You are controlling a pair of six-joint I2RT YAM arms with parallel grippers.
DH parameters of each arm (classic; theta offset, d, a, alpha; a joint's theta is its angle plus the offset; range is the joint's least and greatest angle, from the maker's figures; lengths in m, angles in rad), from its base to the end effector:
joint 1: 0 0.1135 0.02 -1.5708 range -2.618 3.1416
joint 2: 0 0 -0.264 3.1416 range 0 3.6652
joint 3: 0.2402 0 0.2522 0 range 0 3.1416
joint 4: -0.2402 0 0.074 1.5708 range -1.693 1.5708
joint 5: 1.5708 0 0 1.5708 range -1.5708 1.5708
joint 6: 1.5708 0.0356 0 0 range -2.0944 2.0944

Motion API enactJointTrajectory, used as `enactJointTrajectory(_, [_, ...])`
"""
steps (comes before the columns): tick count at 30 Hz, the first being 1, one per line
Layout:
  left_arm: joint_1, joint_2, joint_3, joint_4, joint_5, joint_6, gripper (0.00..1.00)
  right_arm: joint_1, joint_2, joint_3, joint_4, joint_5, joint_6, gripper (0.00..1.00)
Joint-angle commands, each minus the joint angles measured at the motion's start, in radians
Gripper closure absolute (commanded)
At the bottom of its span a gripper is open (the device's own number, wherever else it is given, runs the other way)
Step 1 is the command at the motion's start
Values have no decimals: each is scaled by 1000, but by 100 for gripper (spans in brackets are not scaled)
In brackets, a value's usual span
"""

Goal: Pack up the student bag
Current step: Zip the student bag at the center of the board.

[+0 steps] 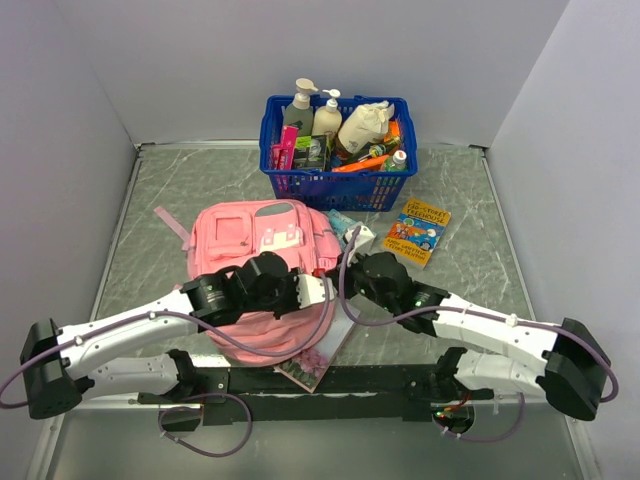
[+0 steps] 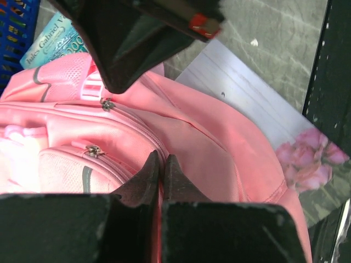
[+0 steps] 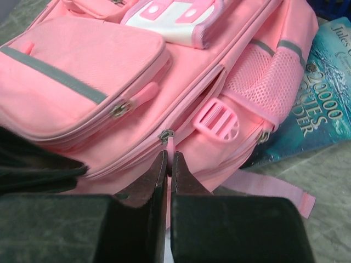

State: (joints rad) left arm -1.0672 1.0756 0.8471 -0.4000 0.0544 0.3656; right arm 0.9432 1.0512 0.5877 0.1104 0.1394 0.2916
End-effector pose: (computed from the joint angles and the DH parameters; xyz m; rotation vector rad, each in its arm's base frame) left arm 0.1119 -0.2071 0.2843 1.4909 1.6651 -0.4483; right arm 0.1434 0.1892 0.2490 -0.5425 1.9072 0.6866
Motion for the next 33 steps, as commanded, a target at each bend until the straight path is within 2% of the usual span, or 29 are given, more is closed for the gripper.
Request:
enactJointTrajectory(1, [1,-84,21,-112,62,62,99,-63,78,41,104,11,-32,100])
enactJointTrajectory(6, [1,-140,40,-204,156,125,99,-80,174,106,141,-18,-55,100])
enactJointTrajectory(12, [1,-155,40,-203,147,142,99,-93,254,167,160,-12,-66,100])
enactJointTrajectory(16, [1,-160,33,-183,118,148,99,-93,233,161,150,-14,-66,99])
enactJointTrajectory(17, [3,-160,36,-175,114,151,99,-93,222,153,143,-14,-71,92])
enactJointTrajectory(18, [4,-161,40,-169,111,157,99,-93,192,144,135,-12,-74,78])
enactJointTrajectory(20, [15,-161,65,-163,96,180,99,-96,147,101,140,-11,-83,68])
enactJointTrajectory(21, [19,-161,81,-165,90,191,99,-95,97,84,141,-11,-89,53])
enactJointTrajectory(24, [52,-160,141,-227,104,246,99,-96,15,40,114,28,-88,20])
enactJointTrajectory(28, [64,-186,174,-339,113,318,99,-98,-34,-12,69,74,-50,12])
enactJointTrajectory(31, [82,-215,185,-346,67,308,99,-96,-36,-40,34,75,-23,12])
enactJointTrajectory(33, [108,-230,187,-353,73,318,99,-98,-43,-77,69,42,-17,14])
